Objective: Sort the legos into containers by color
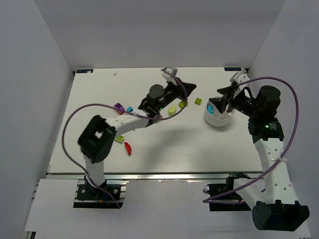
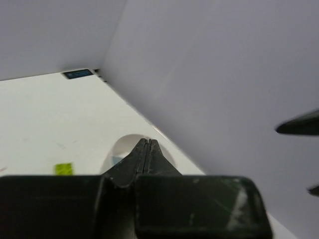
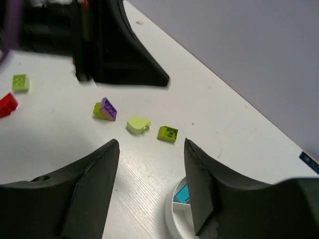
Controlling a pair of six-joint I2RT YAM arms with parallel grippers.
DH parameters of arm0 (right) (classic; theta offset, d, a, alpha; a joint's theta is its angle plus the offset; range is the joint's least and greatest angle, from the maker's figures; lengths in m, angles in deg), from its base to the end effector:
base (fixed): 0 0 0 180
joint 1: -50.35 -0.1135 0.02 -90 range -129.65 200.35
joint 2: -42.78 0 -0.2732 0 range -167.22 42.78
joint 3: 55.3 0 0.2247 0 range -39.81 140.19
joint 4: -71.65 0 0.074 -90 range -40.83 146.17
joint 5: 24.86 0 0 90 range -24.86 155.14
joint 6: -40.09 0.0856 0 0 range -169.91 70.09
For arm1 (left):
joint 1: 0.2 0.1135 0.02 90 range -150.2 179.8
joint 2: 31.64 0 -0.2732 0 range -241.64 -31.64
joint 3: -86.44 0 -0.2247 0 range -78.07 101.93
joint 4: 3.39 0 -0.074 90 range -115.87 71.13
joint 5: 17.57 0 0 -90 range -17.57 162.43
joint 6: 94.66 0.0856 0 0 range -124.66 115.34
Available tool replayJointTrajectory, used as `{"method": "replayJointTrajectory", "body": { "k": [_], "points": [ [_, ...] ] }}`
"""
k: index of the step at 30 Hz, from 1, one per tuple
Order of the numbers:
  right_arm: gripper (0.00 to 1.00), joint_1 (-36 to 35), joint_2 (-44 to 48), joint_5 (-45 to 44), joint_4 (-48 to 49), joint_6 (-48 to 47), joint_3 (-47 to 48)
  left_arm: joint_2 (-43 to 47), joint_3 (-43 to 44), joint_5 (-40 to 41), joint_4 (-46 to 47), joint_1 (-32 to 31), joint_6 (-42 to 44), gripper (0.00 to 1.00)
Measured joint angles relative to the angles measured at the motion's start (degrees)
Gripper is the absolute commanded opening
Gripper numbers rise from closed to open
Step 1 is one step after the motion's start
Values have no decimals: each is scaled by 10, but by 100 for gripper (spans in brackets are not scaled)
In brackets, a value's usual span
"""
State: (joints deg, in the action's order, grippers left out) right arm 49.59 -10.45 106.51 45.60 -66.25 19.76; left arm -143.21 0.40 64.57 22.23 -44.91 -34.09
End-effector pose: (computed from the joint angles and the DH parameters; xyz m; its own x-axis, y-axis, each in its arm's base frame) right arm 0.2021 0.0593 0.4057 0.1176 -0.2096 -0.9707 -0.6627 0.7114 -0.2339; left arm 0.3413 -0.3543 0.3217 -0.3035 -0.3845 -0.8718 0.7395 0.4820 -0.4700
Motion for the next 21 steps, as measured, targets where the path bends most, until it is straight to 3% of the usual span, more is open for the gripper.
{"method": "replayJointTrajectory", "body": {
  "k": [2,5,7,9,13,17,21],
  "points": [
    [71,0,-5,31,-12,-21,1,66,-63,10,0,16,-3,1],
    [81,0,-17,78,-41,-57,3,180,-184,12,-18,62,-22,13],
    [82,-4,-32,100,-67,-82,10,235,-246,14,-60,92,-31,31],
    [83,-20,-53,106,-96,-112,19,300,-297,27,-156,118,-33,63],
    [83,-92,-100,93,-147,-165,25,363,-308,61,-272,124,-25,83],
    [82,-164,-143,72,-169,-189,26,450,-322,108,-376,134,-21,91],
    [81,-197,-185,45,-169,-191,27,504,-334,150,-457,154,-31,93]
  ]
}}
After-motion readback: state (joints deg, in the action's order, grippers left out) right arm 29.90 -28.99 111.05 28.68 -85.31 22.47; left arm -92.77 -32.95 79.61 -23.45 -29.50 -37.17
